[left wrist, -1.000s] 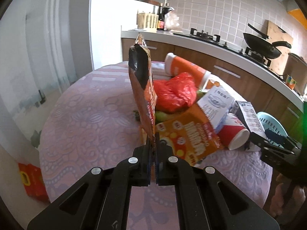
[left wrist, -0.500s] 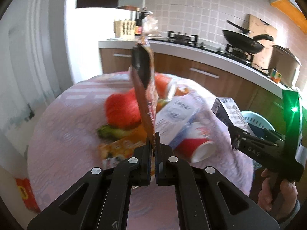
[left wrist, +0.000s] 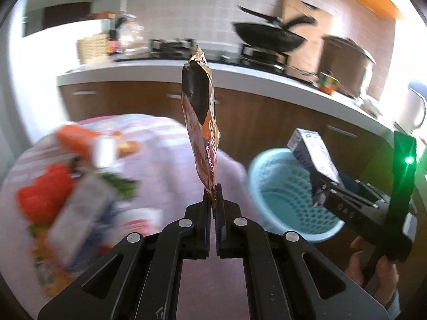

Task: Collect trash
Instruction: 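Carry both items over the blue basket and open both tools to drop them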

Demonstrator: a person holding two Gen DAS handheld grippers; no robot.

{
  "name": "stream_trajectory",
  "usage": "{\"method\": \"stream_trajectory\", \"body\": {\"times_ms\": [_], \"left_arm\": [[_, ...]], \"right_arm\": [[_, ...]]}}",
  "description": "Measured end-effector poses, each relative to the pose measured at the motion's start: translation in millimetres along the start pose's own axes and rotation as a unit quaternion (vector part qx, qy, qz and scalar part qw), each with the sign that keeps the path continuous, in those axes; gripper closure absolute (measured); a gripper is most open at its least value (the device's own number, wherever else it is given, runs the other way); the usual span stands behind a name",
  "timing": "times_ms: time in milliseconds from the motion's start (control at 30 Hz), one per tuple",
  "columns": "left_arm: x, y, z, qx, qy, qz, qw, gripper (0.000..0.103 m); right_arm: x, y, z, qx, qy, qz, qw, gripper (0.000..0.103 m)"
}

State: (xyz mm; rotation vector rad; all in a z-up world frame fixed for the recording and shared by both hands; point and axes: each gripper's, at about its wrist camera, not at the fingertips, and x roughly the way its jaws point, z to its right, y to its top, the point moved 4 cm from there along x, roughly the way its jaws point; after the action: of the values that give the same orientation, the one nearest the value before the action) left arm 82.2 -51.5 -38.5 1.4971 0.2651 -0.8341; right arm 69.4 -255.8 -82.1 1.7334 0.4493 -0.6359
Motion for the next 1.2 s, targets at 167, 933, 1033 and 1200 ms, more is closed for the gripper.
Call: {"method": "stream_trajectory", "body": {"times_ms": [167,933,1033,1200], "left_arm": [[52,-3,52,0.014,-0.051,-0.045,0.9976,0.102],[141,-43,101,0.026,-0.058,-0.144,0.9875,0.051],[125,-39,97,0.028,-0.057,-0.124,0.9903,0.05],[96,-30,85,0.01,-0.055,-0.087,0.9946,0.045]], "right_arm": [[27,-18,56,0.042,-0.03,-0.043,0.998,0.052],[87,-52,112,0.102,-0.009,-0.153,0.983,0.051],[83,-50,109,0.099,-0.009,-0.146,0.984,0.047],[71,-42,99,0.09,0.0,-0.131,0.987,0.046]]}}
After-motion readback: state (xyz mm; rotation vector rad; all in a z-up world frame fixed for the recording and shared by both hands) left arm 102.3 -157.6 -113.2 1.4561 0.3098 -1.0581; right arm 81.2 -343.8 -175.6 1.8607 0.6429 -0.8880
